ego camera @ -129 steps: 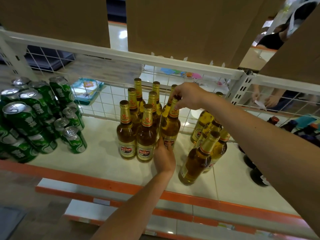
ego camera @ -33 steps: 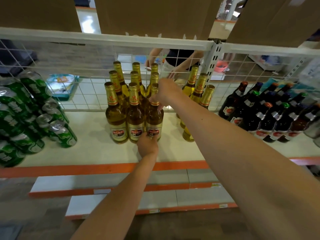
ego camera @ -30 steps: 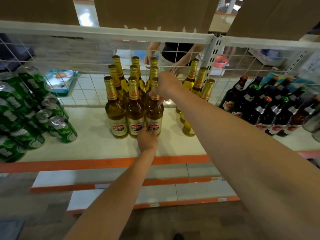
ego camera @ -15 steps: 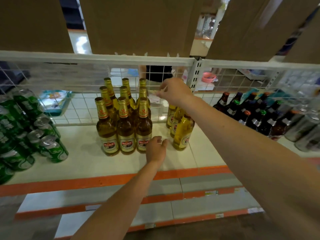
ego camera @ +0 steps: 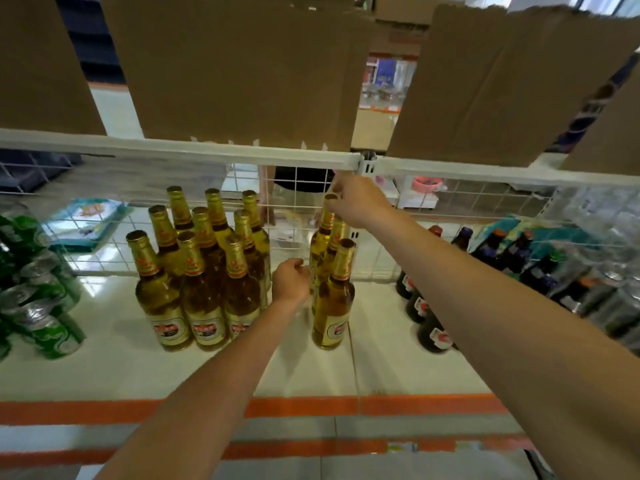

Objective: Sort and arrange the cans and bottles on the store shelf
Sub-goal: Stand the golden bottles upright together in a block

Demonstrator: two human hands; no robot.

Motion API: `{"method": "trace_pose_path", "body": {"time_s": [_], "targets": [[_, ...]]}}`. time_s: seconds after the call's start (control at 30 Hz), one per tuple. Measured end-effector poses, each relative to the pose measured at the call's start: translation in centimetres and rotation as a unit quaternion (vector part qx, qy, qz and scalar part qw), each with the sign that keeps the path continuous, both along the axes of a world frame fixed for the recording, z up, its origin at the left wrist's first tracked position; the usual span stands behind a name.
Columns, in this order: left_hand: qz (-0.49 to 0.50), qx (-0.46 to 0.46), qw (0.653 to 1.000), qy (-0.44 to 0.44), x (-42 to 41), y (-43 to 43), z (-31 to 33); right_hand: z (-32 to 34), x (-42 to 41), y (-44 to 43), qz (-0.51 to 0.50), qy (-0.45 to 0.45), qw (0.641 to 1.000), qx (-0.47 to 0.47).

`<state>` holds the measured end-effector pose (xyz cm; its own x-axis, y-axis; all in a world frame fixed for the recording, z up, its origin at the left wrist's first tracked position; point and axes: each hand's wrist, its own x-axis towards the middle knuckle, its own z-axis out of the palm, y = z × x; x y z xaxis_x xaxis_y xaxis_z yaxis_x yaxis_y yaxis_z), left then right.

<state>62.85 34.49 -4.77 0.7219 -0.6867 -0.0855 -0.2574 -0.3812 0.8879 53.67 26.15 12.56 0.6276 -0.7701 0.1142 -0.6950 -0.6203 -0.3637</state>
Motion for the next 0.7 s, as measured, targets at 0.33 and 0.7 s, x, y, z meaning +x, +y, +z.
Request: {"method": "trace_pose_path", "body": {"time_s": [0.33,0.7], "targets": [[-0.001,0.029,0.999,0.028,2.1,-5.1,-0.7,-3.1,5.5,-5.7,-0.033,0.024,0.997,0.066],[-0.015,0.018,0.999,0.036,3.4,-6.4,-3.7,-4.5,7.4,-8.2,0.014,0.086,0.994,0.061]]}}
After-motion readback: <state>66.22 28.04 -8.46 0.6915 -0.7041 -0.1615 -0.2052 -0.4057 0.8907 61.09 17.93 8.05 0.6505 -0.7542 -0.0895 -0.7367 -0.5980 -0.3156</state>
